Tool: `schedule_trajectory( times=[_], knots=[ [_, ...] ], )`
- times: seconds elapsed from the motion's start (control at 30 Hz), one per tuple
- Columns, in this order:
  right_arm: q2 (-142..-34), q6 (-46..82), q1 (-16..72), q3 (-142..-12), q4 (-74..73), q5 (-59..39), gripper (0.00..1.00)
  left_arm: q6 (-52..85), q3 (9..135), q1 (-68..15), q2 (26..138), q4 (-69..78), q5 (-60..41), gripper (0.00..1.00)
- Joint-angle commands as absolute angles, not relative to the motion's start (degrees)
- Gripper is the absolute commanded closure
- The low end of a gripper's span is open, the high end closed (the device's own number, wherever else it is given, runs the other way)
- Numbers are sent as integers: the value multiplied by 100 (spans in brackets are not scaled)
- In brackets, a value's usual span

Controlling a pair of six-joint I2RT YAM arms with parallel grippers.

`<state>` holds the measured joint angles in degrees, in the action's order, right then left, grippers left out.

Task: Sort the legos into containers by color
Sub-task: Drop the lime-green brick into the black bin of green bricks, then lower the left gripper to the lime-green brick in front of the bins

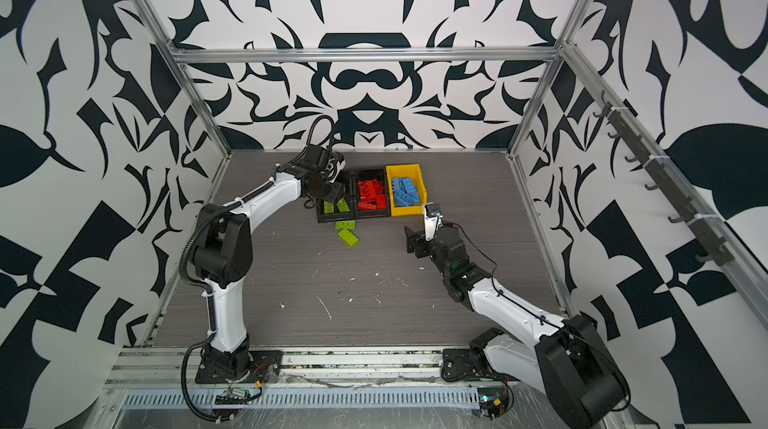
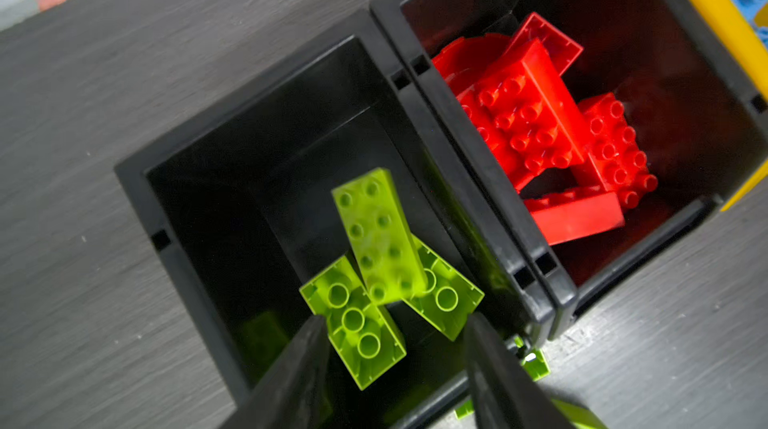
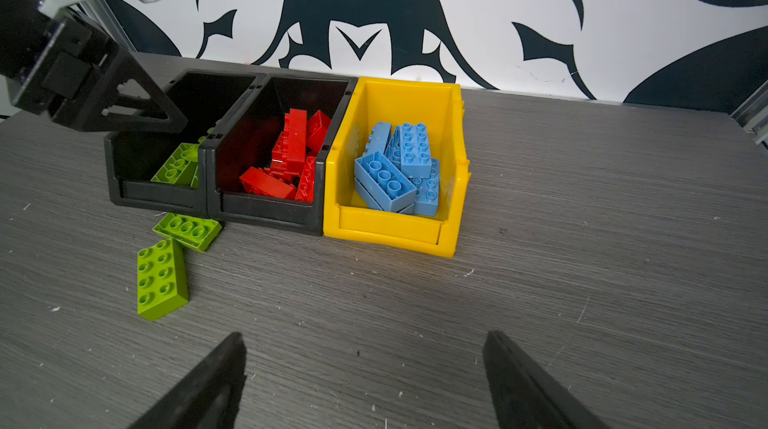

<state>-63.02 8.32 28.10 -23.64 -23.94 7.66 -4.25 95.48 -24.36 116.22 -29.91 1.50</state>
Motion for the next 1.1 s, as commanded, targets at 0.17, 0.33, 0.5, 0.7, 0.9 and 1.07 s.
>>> schedule_trajectory(
  times=[0.17, 0.33, 0.5, 0.7, 0.9, 1.07],
  knots=[
    [-6148, 888, 2801, -2610, -2504, 724, 9, 61, 9537, -2406, 11139, -3496, 404, 29],
    [-6206, 905, 2798, -2619, -2513, 691, 9, 1076, 8270, -2617, 10004, -3473, 236, 25],
    [-6387, 923, 2799, -2667, -2534, 628, 9, 2081, 7077, -3002, 9289, -2971, -44, 21],
    [-6365, 940, 2804, -2658, -2519, 633, 9, 2720, 6436, -3480, 9316, -2429, -26, 19],
    [-6355, 930, 2799, -2655, -2514, 658, 9, 2954, 6414, -3497, 9857, -2006, -382, 17],
    [-6346, 931, 2803, -2663, -2496, 643, 9, 2906, 6518, -3542, 10139, -1970, -317, 17]
  ],
)
